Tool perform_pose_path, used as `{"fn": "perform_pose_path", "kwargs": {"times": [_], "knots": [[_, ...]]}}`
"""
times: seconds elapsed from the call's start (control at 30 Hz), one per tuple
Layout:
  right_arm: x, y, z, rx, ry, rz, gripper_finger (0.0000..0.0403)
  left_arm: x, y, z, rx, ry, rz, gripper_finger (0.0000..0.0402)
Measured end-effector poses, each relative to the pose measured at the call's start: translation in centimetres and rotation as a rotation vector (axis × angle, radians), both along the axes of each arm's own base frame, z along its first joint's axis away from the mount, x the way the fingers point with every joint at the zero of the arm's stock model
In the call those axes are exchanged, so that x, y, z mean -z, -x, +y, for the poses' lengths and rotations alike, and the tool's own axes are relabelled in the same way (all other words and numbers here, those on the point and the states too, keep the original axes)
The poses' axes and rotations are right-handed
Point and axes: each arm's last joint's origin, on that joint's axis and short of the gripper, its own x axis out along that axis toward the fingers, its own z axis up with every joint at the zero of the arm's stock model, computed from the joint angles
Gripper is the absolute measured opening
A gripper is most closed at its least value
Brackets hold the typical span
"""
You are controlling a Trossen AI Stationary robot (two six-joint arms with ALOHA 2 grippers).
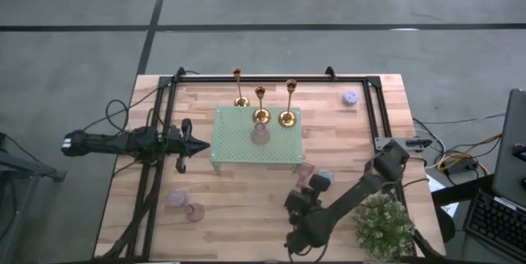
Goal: Pick & Place candle stick holders
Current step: Put the right transparent glass candle holder on the shelf aligned with the other transparent glass candle holder
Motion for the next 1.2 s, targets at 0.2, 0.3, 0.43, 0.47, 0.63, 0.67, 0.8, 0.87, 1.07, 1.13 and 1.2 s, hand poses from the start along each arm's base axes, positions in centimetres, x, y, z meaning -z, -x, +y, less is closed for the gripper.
{"fn": "perform_pose_path", "kwargs": {"times": [0.2,0.3,0.43,0.47,0.63,0.67,0.8,0.87,1.07,1.13,1.2], "knots": [[-1.3,0.4,0.0,-0.011,-0.024,-0.045,0.0008,0.0,0.0,0.0,0.0,0.0,0.0,0.0014],[-0.8,0.4,0.3,-0.021,-0.031,-0.06,0.0008,0.0,0.0,0.0,0.0,0.0,0.0,0.0014],[0.2,0.4,0.7,-0.033,-0.014,-0.048,0.0011,0.0,0.0,0.0,0.0,0.0,0.0,0.0014],[0.5,0.4,0.8,-0.037,-0.006,-0.043,0.0015,0.0,0.0,0.0,0.0,0.0,0.0,0.0014],[2.2,0.3,1.2,-0.034,0.013,-0.022,0.0058,0.0,0.0,0.0,0.0,0.0,0.0,0.0014],[2.4,0.3,1.3,-0.034,0.017,-0.019,0.007,0.0,0.0,0.0,0.0,0.0,0.0,0.0014],[3.4,0.2,1.4,-0.031,0.034,-0.006,0.0122,0.0,0.0,0.0,0.0,0.0,0.0,0.0014],[3.8,0.1,1.5,-0.03,0.043,0.0,0.0144,0.0,0.0,0.0,0.0,0.0,0.0,0.0014],[5.4,0.2,1.8,-0.037,0.074,0.033,0.0187,0.0,0.0,0.0,0.0,0.0,0.0,0.0014],[5.8,0.3,1.8,-0.022,0.085,0.027,0.019,0.0,0.0,0.0,0.0,0.0,0.0,0.0014],[6.2,0.2,1.8,-0.013,0.099,0.015,0.0191,0.0,0.0,0.0,0.0,0.0,0.0,0.0014]]}}
